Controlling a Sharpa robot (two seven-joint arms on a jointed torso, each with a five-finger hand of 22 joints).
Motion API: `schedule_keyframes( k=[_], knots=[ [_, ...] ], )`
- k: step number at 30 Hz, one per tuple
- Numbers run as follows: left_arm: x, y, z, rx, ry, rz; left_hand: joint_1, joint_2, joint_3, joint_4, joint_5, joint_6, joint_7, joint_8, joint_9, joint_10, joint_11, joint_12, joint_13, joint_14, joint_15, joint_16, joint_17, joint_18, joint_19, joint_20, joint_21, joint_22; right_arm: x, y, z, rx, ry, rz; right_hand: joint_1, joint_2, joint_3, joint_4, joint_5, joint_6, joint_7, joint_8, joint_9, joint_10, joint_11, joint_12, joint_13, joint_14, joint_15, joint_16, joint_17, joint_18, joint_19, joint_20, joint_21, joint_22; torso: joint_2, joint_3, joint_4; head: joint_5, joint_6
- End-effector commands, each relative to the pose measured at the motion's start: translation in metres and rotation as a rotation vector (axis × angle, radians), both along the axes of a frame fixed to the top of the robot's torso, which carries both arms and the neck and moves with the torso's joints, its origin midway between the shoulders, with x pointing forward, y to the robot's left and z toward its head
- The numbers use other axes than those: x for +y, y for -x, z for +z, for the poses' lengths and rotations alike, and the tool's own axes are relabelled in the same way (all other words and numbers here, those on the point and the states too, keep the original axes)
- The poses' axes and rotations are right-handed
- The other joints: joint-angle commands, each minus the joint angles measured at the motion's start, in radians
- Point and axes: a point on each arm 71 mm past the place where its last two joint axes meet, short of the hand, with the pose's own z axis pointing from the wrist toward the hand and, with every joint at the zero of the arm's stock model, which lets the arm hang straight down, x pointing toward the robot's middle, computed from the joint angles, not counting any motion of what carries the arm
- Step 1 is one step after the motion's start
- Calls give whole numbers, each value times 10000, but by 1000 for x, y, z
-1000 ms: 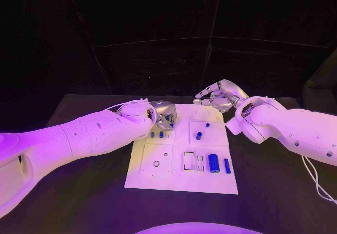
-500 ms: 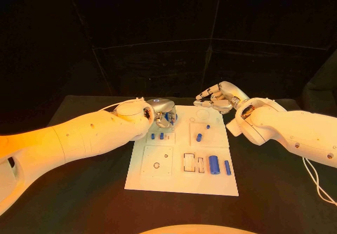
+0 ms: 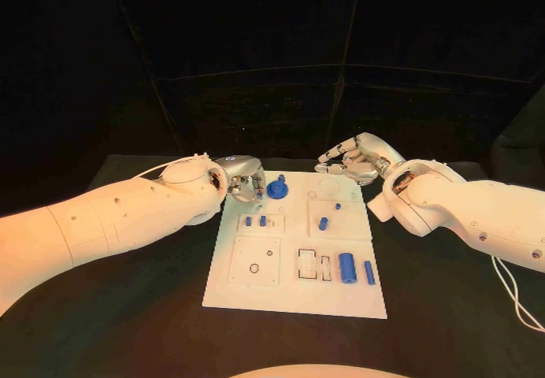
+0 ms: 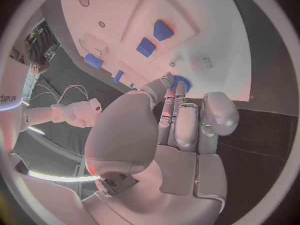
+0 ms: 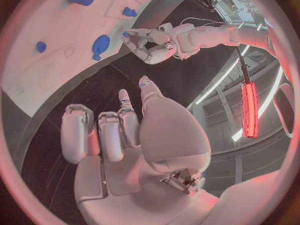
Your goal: Assemble the parts on the task board
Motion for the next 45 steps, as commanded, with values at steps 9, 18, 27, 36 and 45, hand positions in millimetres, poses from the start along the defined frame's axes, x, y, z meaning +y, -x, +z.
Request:
schedule_keyframes(
  k=[9,18,27,36,45],
  knots=[
    [7,2,-4,748,22,67,-230,-73,47,14,16,28,46,-71,-12,105,-1,-93,-22,237,-29,-38,-72,-126,-27,-17,62,47,1,0,1,-53,-35,85,53,57,-22,-28,48,2,-12,37,-15,-68,-3,-12,909,776,-69,-30,1421,33,-28,-13,-50,9,12,10,-18,20,-22],
    [5,3,-7,873,-19,10,-249,-82,45,15,16,35,41,-77,-13,115,-3,-104,-24,232,-30,-52,-104,-126,-29,-16,68,56,1,0,1,-53,-37,92,66,63,-24,-34,46,3,-12,39,-15,-70,-3,-15,906,777,-69,-30,1420,34,-29,-14,-53,5,17,13,-29,20,-38],
    [1,2,-12,888,-37,138,-254,-84,46,16,16,37,40,-79,-13,119,-4,-107,-25,231,-31,-52,-106,-125,-30,-16,68,56,2,0,1,-52,-41,106,66,63,-24,-34,46,3,-12,39,-15,-70,-3,-15,906,777,-69,-30,1420,34,-29,-14,-53,5,14,12,-31,8,-49],
    [-1,1,-15,946,-55,219,-266,-99,49,9,16,32,40,-95,-17,120,-5,-126,-30,227,-33,-57,-121,-121,-38,-16,57,46,2,0,1,-54,-43,111,66,63,-24,-34,46,3,-12,39,-15,-70,-3,-15,906,777,-69,-30,1420,34,-29,-14,-53,5,10,15,-31,3,-64],
    [1,-1,-18,1134,-215,276,-302,-154,51,-13,15,-6,45,-153,-34,98,7,-195,-49,208,-26,-80,-180,-113,-67,-11,24,19,2,0,1,-53,-43,113,66,63,-24,-34,46,3,-12,39,-15,-70,-3,-15,906,777,-69,-30,1420,34,-29,-14,-53,5,14,13,-28,-5,-77]
  ],
)
